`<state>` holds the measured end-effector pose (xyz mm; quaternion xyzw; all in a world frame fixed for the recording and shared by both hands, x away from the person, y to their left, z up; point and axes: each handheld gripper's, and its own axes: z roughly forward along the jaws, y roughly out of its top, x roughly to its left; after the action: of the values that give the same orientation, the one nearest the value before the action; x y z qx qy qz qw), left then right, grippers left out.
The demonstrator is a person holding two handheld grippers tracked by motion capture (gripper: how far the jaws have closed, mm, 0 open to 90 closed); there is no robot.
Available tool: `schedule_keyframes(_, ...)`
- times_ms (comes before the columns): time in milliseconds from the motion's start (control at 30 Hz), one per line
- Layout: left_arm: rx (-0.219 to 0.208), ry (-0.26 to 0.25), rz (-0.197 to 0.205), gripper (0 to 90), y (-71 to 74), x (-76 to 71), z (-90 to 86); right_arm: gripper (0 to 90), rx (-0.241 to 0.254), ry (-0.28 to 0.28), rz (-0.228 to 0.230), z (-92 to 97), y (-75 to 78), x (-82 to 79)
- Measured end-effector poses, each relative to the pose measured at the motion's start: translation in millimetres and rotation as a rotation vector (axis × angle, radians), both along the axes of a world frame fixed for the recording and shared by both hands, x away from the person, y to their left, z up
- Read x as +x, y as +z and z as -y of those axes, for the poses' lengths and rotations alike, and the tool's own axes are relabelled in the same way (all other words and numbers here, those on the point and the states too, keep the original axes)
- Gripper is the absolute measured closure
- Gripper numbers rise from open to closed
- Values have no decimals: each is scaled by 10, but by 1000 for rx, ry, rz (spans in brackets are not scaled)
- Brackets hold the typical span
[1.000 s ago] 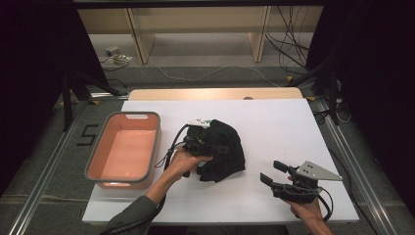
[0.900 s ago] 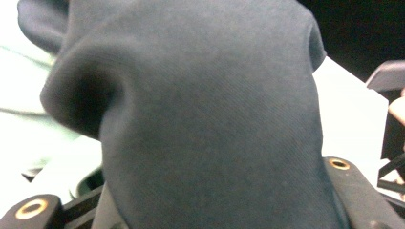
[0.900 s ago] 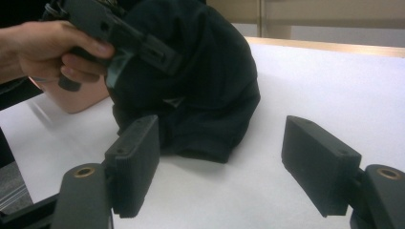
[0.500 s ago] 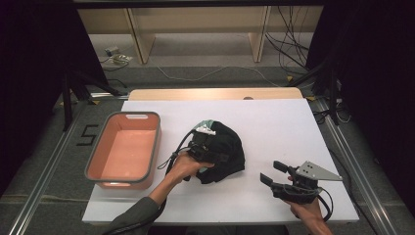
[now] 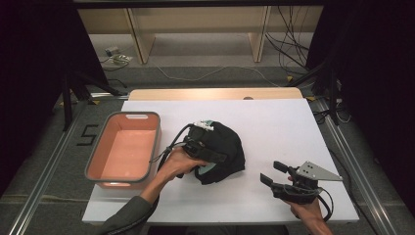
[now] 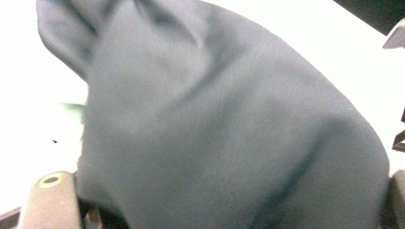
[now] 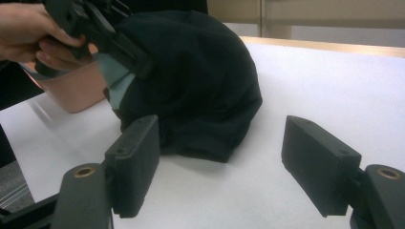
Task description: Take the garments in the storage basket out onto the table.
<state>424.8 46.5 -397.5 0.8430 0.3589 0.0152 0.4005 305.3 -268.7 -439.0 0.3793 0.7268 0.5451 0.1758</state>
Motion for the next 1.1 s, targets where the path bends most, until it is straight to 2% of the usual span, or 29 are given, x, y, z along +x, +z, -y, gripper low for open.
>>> schedule_keyframes(300, -8, 10, 63, 170, 177, -62, -131, 297, 0, -2, 2, 6, -1, 0)
schedule_keyframes(433, -51, 21, 62, 154, 249, -110, -177, 297, 0, -3, 2, 6, -3, 1)
schedule_keyframes(600, -97, 46, 111, 153, 329, -165, -256, 297, -1, -4, 3, 5, -2, -2)
schedule_keyframes(733, -126, 52, 152, 153, 325, -219, -334, 296, 0, -6, 3, 10, -2, -2)
schedule_keyframes(900, -187, 46, 196, 151, 296, -332, -454, 297, 1, -5, 3, 9, -2, -2)
schedule_keyframes(1100, -233, 49, 238, 146, 189, -476, -632, 297, 4, -2, 5, 7, -1, -4)
